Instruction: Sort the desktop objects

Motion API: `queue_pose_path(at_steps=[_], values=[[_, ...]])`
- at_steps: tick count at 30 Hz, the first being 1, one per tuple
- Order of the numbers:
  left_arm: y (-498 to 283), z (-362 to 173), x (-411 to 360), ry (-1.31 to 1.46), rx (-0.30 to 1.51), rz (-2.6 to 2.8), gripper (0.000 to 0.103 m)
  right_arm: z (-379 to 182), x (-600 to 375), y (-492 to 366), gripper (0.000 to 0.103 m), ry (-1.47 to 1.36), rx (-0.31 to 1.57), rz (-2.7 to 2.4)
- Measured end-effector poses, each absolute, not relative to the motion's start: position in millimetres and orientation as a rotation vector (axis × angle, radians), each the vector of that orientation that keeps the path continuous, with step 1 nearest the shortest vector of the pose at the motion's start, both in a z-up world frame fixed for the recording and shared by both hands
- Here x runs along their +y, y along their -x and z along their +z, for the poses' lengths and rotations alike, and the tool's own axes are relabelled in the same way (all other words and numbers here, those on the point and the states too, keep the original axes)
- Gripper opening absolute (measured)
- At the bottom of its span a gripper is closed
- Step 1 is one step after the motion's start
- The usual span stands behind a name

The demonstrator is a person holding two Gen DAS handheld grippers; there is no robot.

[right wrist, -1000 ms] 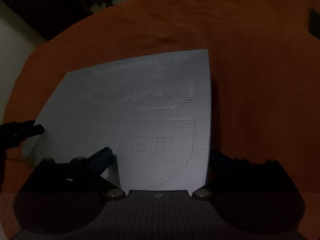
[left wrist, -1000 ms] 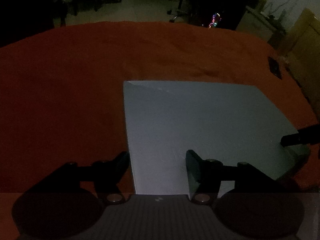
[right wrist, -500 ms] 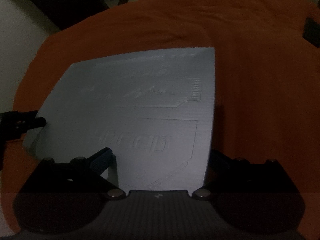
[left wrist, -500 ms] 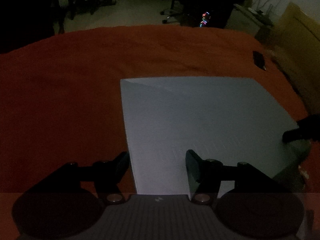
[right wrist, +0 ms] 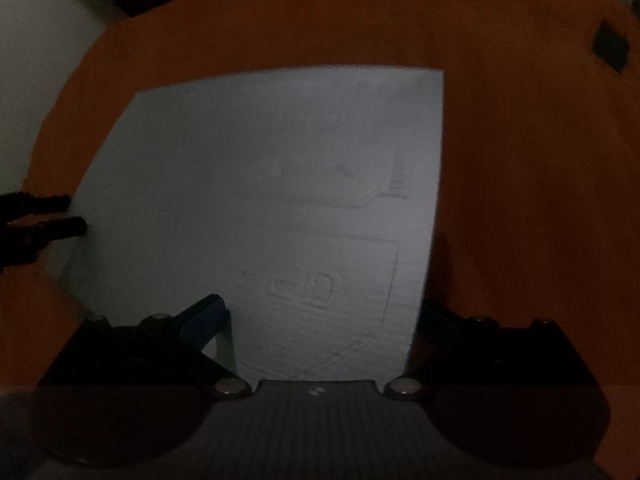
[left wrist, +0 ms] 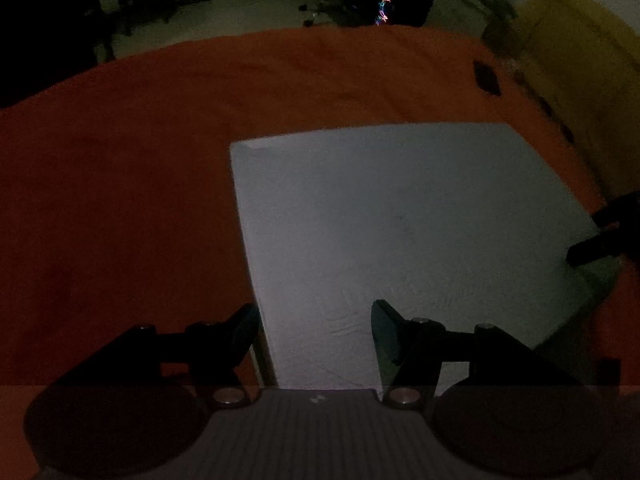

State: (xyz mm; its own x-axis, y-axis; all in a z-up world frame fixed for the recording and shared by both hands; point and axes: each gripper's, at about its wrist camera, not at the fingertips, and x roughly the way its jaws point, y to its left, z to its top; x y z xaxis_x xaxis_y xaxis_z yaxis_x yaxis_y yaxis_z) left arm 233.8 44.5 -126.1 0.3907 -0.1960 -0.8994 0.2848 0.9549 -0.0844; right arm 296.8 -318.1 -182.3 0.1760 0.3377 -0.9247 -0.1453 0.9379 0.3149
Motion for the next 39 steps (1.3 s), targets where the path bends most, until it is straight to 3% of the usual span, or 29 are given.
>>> queue_pose_path(at_steps=[18, 20, 27, 31, 36, 39], values=[[-168, -127, 42, -0.202, 1.229, -0.34, 0.056, -244, -310, -298, 0.103, -0.144, 1.492, 0.354], [-165, -133, 44, -0.206, 1.256, -0.361, 0.037, -249, -301, -305, 0.103, -0.084, 1.502, 0.347], [-158, -141, 40, -0.248, 1.261, -0.379, 0.036, -259, -311, -321, 0.103, -0.064, 1.496, 0.358], [-169, -132, 51, -0.287, 1.172, -0.311, 0.057, -263, -326, -316, 0.103, -0.116, 1.491, 0.354], [-186, -154, 57, -0.24, 1.211, -0.331, 0.058, -265, -309, -295, 0.103, -0.043, 1.412, 0.355], [-199, -158, 61, -0.181, 1.219, -0.359, 0.068, -275, -309, -298, 0.103, -0.026, 1.392, 0.361]])
